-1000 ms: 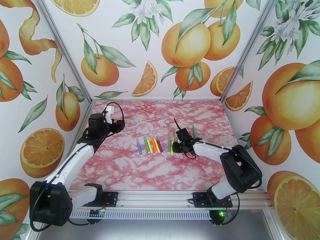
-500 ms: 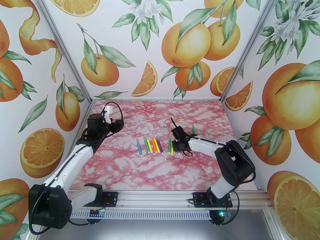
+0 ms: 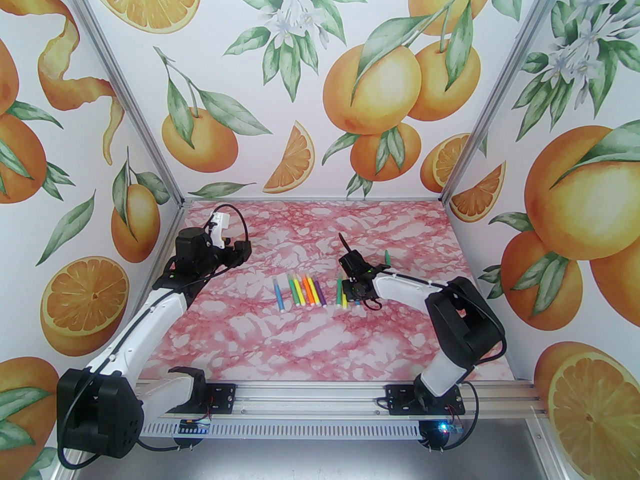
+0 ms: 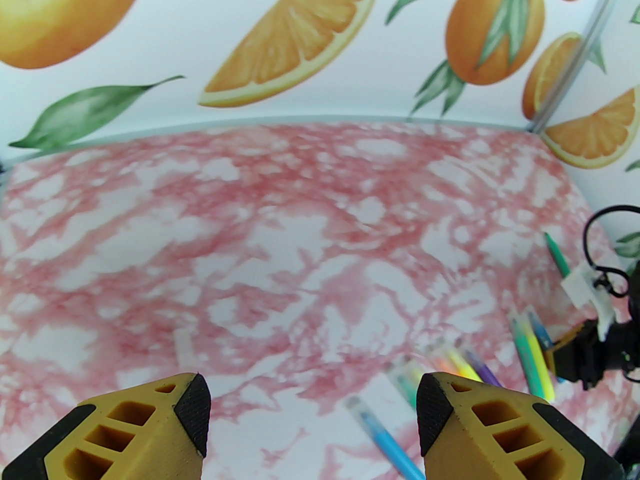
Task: Open the pen caps
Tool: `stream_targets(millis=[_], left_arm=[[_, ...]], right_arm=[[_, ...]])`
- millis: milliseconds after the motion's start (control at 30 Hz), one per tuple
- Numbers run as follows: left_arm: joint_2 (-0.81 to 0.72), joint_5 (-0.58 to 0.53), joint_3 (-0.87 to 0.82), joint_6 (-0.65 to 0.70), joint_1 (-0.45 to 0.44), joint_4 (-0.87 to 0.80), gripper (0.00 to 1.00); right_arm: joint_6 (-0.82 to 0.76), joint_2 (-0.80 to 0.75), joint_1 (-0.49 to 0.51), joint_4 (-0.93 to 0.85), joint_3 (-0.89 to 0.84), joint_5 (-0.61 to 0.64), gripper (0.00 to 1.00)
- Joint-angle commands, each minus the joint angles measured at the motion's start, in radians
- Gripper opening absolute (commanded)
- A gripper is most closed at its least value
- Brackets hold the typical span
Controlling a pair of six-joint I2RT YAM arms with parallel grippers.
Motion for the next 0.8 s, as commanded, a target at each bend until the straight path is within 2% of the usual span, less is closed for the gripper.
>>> stream_targets(millis=[0,67,167,300,433,633,767], left_arm=[[0.020,0.077,0.024,-0.025,-0.007,0.032,0.72],[0.042,0.127,0.025,-0.050,-0.007,0.051,0.72],[0.087,0.277,0.029,-0.105,-0.010,0.107,0.72],[0.131,0.351,0.045,-0.171,-0.031,0.149,0.72],[0.153,0.410,0.045,-0.226,-0.047,0.198,0.72],[0.210,0.576,0.077,-0.283,-0.055,0.227,0.72],[0.234,0.615,0.098,-0.301,-0.077,0.232,0.72]], right_arm=[[-0.006,-0.053,-0.002,0.027,-0.005,0.018,0.12],[-0.021,-0.083,-0.004,0.055,-0.013,0.010,0.09],[-0.045,-0.123,-0.004,0.110,-0.025,-0.017,0.06],[-0.066,-0.165,-0.003,0.177,-0.033,-0.072,0.01],[-0.110,-0.205,-0.004,0.278,-0.056,-0.217,0.00],[-0.123,-0.261,-0.001,0.442,-0.098,-0.428,0.00],[-0.124,-0.276,-0.001,0.529,-0.119,-0.528,0.00]])
